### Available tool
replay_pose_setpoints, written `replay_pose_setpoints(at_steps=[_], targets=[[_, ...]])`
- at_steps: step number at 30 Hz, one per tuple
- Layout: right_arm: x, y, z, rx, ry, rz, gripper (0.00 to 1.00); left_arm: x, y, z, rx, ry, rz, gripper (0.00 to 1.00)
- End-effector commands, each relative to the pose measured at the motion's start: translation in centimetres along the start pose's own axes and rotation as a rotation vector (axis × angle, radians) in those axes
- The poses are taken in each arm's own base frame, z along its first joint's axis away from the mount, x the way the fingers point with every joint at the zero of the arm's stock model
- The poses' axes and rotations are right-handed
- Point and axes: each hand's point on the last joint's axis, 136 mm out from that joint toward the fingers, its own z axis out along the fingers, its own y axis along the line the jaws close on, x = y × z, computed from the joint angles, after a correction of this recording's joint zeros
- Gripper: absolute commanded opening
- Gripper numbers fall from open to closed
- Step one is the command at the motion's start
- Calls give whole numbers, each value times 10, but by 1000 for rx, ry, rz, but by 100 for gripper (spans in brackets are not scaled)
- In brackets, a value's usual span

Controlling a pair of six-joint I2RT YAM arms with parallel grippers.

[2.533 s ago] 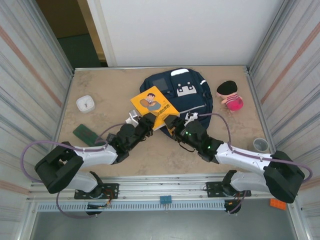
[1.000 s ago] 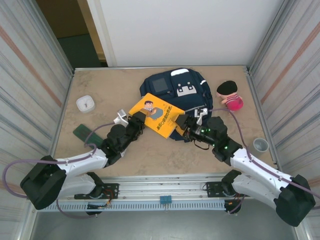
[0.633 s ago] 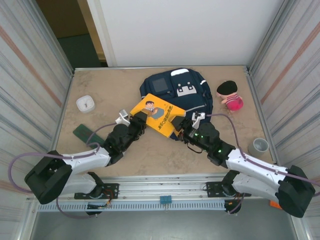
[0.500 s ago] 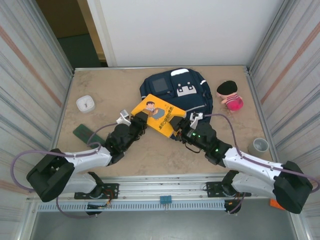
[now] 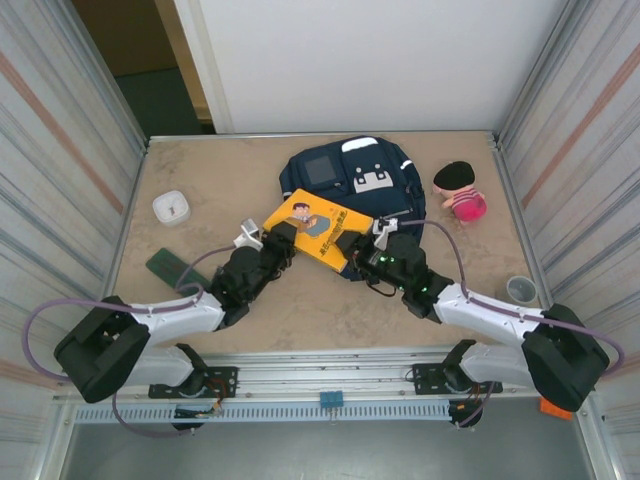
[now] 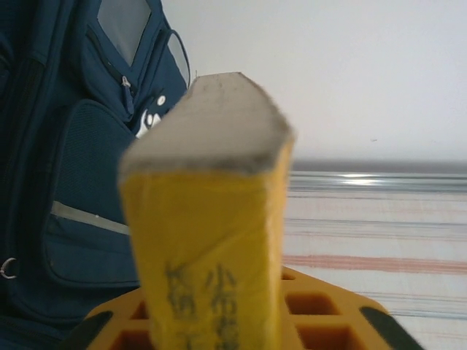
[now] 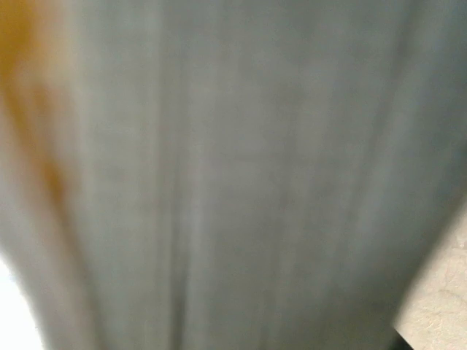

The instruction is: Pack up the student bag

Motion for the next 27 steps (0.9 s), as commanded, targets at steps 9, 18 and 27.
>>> replay_pose_setpoints(at_steps=[9,18,27], targets=[[-102,5,-106,30,-278,-91,0,-18,-4,-7,-274,36,665,66],[-154,-16,-184,107,-421,-27,0,29,-5,48,-246,476,1424,75],[-161,-21,-201,188,-479,-97,0,97,40,112,-112,921,1869,82]])
